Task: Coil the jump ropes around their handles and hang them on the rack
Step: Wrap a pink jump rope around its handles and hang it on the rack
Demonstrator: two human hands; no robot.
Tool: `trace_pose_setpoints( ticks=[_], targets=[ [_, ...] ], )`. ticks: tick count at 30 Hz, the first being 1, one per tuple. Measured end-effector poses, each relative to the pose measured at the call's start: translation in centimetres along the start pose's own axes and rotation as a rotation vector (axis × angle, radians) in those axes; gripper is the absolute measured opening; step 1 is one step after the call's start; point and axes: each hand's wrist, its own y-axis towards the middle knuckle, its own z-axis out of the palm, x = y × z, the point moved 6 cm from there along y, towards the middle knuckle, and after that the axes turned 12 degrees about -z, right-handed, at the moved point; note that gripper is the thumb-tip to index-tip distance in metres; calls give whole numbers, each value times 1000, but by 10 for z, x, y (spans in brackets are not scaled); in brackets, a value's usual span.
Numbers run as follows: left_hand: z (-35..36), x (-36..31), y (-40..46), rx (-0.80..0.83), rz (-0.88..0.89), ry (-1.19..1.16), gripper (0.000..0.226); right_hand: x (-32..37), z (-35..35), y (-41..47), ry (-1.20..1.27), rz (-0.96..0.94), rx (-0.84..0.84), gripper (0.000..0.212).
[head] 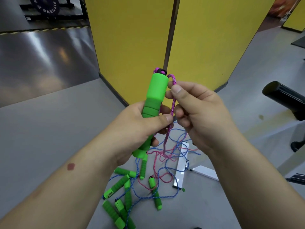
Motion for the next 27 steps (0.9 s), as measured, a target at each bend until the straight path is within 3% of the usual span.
trace_pose_setpoints(
  ticks=[5,8,11,13,16,18,22,25,27],
  targets=[
    [-3,-6,-3,-45,5,-174,5,-19,-4,-2,-139,50,29,9],
    [-23,-13,-2,-182,31,-388,8,-34,7,-17,-349,274,357,31],
    [-48,-18,-1,-336,74,-386,6,-33,19,-33,-540,291,692,19],
    [-54,-14,-1,-386,63,-353,7,-24,24,-31,-465,209,672,22],
    [-46,-7,0,-364,28,-308,9,-11,25,-22,-253,195,492,24],
    [-42,-4,0,-360,20,-329,8,-12,23,-21,-295,199,498,15],
    [-46,-3,1,-315,-41,-491,5,-39,22,-33,-518,293,646,46],
    [-52,-4,1,-315,-53,-535,3,-48,33,-44,-444,358,774,23],
    [-55,-5,1,-336,-36,-561,6,-45,31,-41,-433,342,745,14]
  ],
)
